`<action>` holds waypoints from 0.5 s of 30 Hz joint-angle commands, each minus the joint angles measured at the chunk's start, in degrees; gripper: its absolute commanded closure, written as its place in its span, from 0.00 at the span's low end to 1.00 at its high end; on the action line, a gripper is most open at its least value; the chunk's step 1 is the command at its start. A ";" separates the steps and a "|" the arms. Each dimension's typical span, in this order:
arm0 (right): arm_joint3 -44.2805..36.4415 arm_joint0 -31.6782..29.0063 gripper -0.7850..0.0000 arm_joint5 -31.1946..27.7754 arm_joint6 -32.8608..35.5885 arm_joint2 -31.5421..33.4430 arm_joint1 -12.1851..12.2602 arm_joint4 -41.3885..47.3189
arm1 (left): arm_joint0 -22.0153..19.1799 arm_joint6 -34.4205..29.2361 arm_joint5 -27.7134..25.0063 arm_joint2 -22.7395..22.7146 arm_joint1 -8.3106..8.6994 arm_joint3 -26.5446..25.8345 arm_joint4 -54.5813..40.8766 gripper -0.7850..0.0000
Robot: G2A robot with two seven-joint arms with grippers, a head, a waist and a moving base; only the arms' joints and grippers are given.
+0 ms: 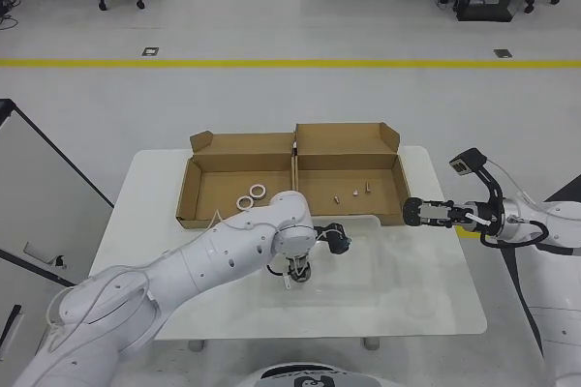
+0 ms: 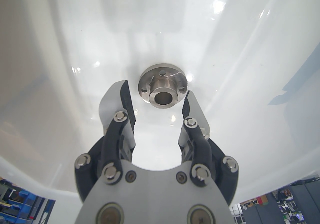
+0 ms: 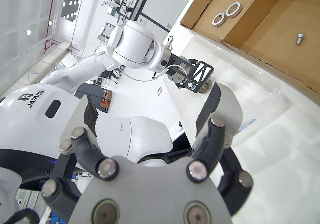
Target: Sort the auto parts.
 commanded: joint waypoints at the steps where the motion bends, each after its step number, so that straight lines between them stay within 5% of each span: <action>1: 0.00 0.00 0.00 0.00 0.00 0.00 0.00 0.00 | -0.03 -0.04 -0.13 0.08 -0.20 0.43 -0.11 0.50; 7: 0.00 0.00 0.00 0.00 0.00 0.00 0.00 0.00 | -0.15 0.16 -0.67 0.12 -0.69 1.75 -0.38 0.54; 9: 0.00 0.00 0.00 0.00 0.00 0.00 0.00 0.00 | -0.21 0.32 -0.83 0.21 -0.85 2.17 -0.36 0.69; 11: 0.00 0.00 0.00 0.00 0.00 0.00 0.00 0.00 | -0.28 0.36 -0.87 0.29 -1.01 2.54 -0.35 1.00; 15: 0.00 0.00 0.00 0.00 0.00 0.00 0.00 0.00 | -0.30 0.59 -1.05 0.24 -1.23 2.94 -0.22 1.00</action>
